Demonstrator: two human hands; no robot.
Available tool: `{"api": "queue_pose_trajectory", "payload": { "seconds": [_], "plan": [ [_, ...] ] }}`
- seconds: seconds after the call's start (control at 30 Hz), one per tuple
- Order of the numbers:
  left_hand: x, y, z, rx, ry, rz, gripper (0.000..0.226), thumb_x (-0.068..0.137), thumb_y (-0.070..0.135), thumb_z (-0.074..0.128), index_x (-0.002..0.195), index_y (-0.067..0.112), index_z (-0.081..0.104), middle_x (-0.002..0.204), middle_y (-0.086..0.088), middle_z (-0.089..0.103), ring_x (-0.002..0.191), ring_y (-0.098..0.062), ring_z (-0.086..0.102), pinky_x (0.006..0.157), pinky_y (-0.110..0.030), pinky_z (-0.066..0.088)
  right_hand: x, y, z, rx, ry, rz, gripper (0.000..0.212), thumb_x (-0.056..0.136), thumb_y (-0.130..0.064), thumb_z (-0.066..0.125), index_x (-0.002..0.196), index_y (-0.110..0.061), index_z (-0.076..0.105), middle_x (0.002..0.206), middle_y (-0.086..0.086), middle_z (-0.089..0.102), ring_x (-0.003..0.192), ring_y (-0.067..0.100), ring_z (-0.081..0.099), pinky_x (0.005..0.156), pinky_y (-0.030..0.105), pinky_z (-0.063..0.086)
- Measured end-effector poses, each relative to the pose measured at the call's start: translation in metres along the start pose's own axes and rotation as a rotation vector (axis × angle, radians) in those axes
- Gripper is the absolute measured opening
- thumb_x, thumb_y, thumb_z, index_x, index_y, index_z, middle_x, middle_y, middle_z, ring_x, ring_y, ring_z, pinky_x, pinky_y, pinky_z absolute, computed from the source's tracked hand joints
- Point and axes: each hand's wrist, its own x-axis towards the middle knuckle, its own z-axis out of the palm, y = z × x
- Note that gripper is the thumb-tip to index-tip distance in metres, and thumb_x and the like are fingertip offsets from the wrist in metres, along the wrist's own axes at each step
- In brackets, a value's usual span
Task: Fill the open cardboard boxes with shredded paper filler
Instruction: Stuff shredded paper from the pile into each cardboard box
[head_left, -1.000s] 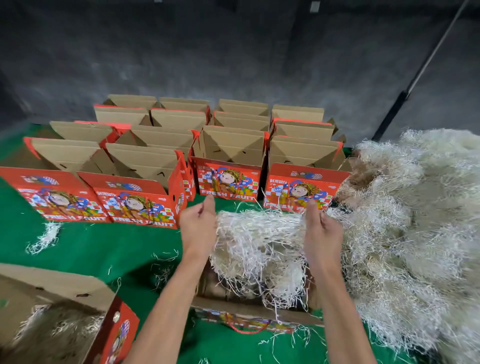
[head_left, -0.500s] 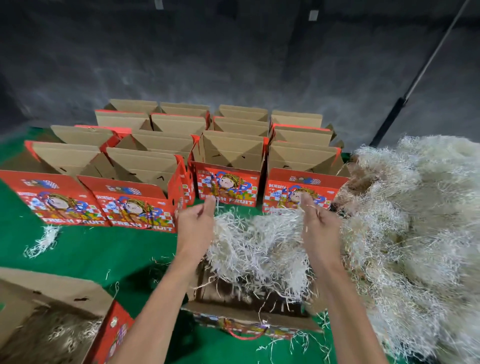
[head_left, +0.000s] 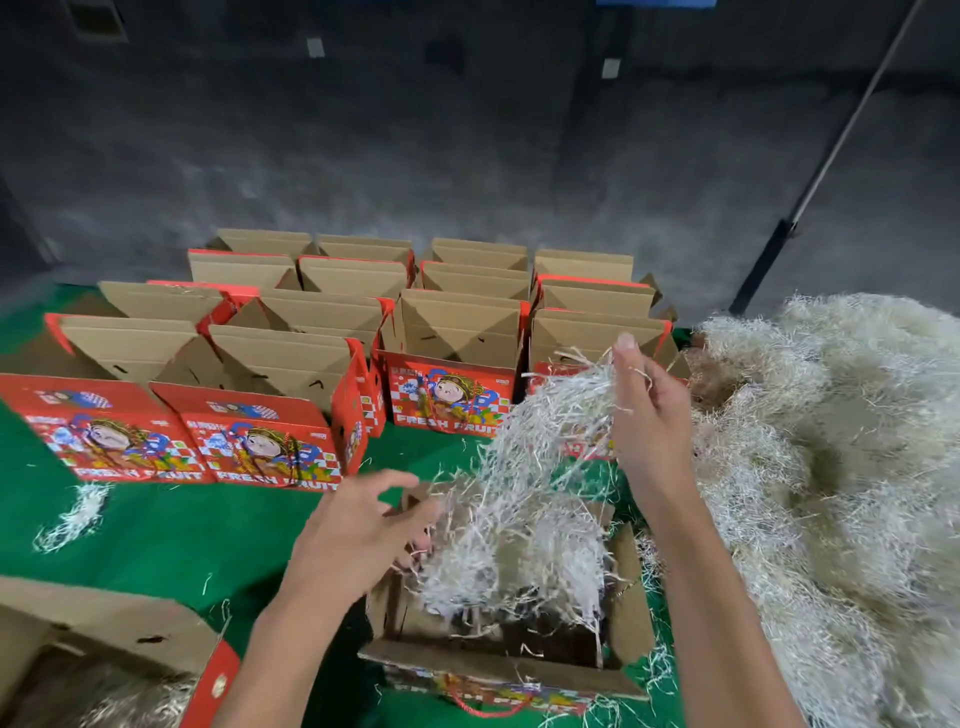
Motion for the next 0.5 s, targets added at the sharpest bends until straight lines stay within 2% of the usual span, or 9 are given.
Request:
{"api": "queue_pose_trajectory", "payload": {
  "seconds": [0.07, 0.17, 0.2, 0.3, 0.37, 0.4, 0.43, 0.47, 0.5],
  "plan": [
    [-0.003, 0.002, -0.001, 0.052, -0.028, -0.023, 0.047, 0.078, 0.069, 0.067, 0.115, 0.042, 0.060, 0.072, 0.016, 0.074, 0.064, -0.005, 0.071, 0.078, -0.037, 0.058, 0.003, -0.013, 0.003, 0.037, -0.008, -0.029, 0.052, 0.099, -0.059, 0.048, 0.062, -0.022, 0.046, 0.051, -0.013, 0.026, 0.045, 0.008, 0.019, 0.041, 0.021, 0.021],
    [-0.005, 0.004, 0.009, 0.313, 0.046, 0.016, 0.059, 0.073, 0.079, 0.061, 0.121, 0.046, 0.057, 0.105, 0.018, 0.070, 0.092, -0.004, 0.067, 0.088, -0.034, 0.054, 0.006, -0.029, 0.009, 0.061, -0.010, -0.078, 0.047, 0.098, -0.057, 0.050, 0.066, -0.024, 0.054, 0.055, -0.014, 0.030, 0.049, 0.007, 0.024, 0.042, 0.010, 0.023],
    [-0.004, 0.004, 0.017, 0.298, 0.025, 0.049, 0.063, 0.075, 0.075, 0.064, 0.129, 0.045, 0.053, 0.119, 0.015, 0.063, 0.105, -0.006, 0.062, 0.095, -0.037, 0.051, 0.007, -0.032, 0.011, 0.078, -0.017, -0.100, 0.048, 0.098, -0.057, 0.051, 0.068, -0.021, 0.055, 0.055, -0.014, 0.033, 0.051, 0.006, 0.028, 0.043, 0.008, 0.026],
    [-0.002, 0.005, 0.041, 0.197, -0.130, 0.087, 0.090, 0.075, 0.050, 0.077, 0.149, 0.031, 0.029, 0.147, 0.011, 0.035, 0.135, -0.010, 0.037, 0.118, -0.047, 0.031, 0.008, -0.041, 0.015, 0.142, -0.042, -0.143, 0.048, 0.100, -0.053, 0.051, 0.067, -0.019, 0.055, 0.052, -0.006, 0.052, 0.049, 0.000, 0.050, 0.059, 0.011, 0.015],
    [-0.002, 0.009, 0.053, 0.121, -0.254, 0.112, 0.087, 0.075, 0.042, 0.079, 0.145, 0.036, 0.029, 0.143, 0.027, 0.033, 0.131, 0.004, 0.035, 0.119, -0.040, 0.027, 0.008, -0.049, 0.018, 0.146, -0.066, -0.154, 0.047, 0.100, -0.055, 0.050, 0.061, -0.028, 0.048, 0.049, -0.013, 0.034, 0.043, 0.002, 0.029, 0.049, 0.006, 0.026],
    [0.000, 0.011, 0.057, 0.036, -0.328, 0.151, 0.069, 0.077, 0.038, 0.080, 0.134, 0.039, 0.040, 0.133, 0.034, 0.045, 0.120, 0.013, 0.044, 0.116, -0.032, 0.034, 0.009, -0.053, 0.019, 0.153, -0.075, -0.160, 0.046, 0.098, -0.058, 0.050, 0.062, -0.029, 0.046, 0.052, -0.014, 0.030, 0.047, 0.003, 0.024, 0.054, 0.005, 0.038],
    [0.000, 0.013, 0.062, -0.053, -0.391, 0.189, 0.055, 0.081, 0.028, 0.080, 0.123, 0.040, 0.047, 0.120, 0.034, 0.058, 0.108, 0.015, 0.055, 0.108, -0.026, 0.042, 0.010, -0.057, 0.020, 0.176, -0.080, -0.164, 0.044, 0.096, -0.060, 0.052, 0.066, -0.028, 0.049, 0.054, -0.010, 0.038, 0.051, 0.002, 0.029, 0.072, 0.007, 0.047],
    [0.003, 0.015, 0.069, -0.174, -0.441, 0.211, 0.051, 0.084, 0.013, 0.077, 0.119, 0.037, 0.049, 0.112, 0.024, 0.065, 0.100, 0.011, 0.061, 0.098, -0.022, 0.050, 0.010, -0.060, 0.022, 0.213, -0.088, -0.151, 0.044, 0.093, -0.063, 0.054, 0.074, -0.023, 0.057, 0.079, -0.015, 0.033, 0.060, -0.002, 0.041, 0.081, 0.010, 0.046],
    [0.008, 0.018, 0.077, -0.296, -0.443, 0.158, 0.055, 0.085, -0.002, 0.071, 0.125, 0.029, 0.049, 0.112, 0.012, 0.067, 0.097, 0.005, 0.066, 0.089, -0.020, 0.054, 0.011, -0.060, 0.022, 0.254, -0.099, -0.121, 0.047, 0.091, -0.064, 0.056, 0.081, -0.018, 0.065, 0.104, 0.020, 0.067, 0.078, -0.003, 0.055, 0.091, 0.015, 0.045]
  ]
}}
